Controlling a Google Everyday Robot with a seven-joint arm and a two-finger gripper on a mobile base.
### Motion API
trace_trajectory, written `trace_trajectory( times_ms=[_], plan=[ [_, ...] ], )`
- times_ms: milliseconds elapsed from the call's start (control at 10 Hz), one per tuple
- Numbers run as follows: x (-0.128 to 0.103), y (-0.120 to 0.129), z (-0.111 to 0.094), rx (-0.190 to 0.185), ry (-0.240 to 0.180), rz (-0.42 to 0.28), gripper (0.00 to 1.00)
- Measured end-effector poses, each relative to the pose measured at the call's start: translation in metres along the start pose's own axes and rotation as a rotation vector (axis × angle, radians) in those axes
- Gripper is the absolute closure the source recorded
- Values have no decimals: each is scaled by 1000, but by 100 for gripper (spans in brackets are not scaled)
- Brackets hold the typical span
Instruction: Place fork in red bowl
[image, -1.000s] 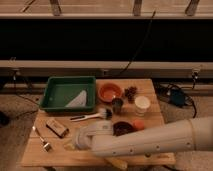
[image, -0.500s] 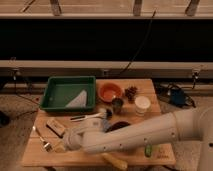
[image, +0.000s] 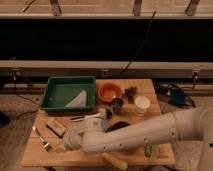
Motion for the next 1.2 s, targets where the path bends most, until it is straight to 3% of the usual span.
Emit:
trace_trajectory(
  times_ms=[600, 1200],
  plan=[
    [8, 22, 56, 5, 5, 26, 35],
    [5, 10, 76, 11, 5, 51, 35]
  ],
)
